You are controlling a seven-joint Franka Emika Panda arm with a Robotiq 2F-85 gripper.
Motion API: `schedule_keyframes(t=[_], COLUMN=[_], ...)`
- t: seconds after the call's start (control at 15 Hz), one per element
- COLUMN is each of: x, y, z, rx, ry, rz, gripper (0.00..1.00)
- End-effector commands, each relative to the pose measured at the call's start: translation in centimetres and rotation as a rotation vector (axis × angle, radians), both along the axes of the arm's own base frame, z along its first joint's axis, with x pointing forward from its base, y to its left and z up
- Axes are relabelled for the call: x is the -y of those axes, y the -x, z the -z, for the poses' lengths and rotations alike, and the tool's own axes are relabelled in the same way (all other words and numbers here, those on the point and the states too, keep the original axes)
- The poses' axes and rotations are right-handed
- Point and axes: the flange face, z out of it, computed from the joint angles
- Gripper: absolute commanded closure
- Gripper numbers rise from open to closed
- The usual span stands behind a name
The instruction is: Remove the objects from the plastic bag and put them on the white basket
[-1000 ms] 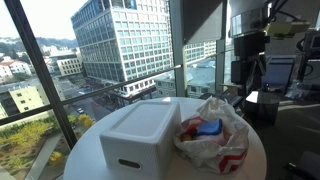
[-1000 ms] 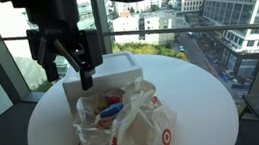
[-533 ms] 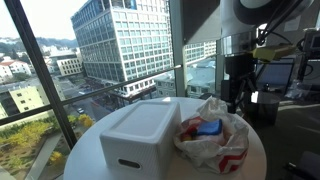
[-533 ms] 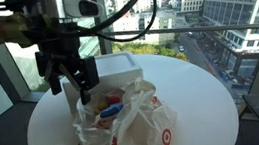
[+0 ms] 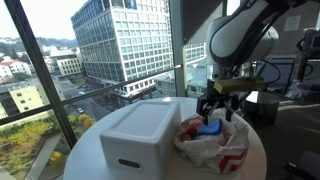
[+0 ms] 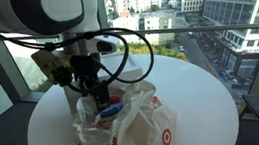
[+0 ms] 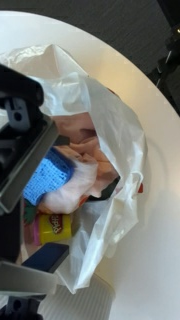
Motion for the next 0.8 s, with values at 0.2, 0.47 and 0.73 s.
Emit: schedule_keyframes(t=[0.2, 0.47, 0.73], x=[3.9, 5.8, 6.6], y=[-4.3, -5.3, -5.7], z=[3.6, 5.9, 7.1], rx=[0.070, 0.007, -0.006], ry=[-0.005, -0.039, -0.086], rz=[0.291, 0.393, 0.449], gripper=[0.00, 0.00, 0.34])
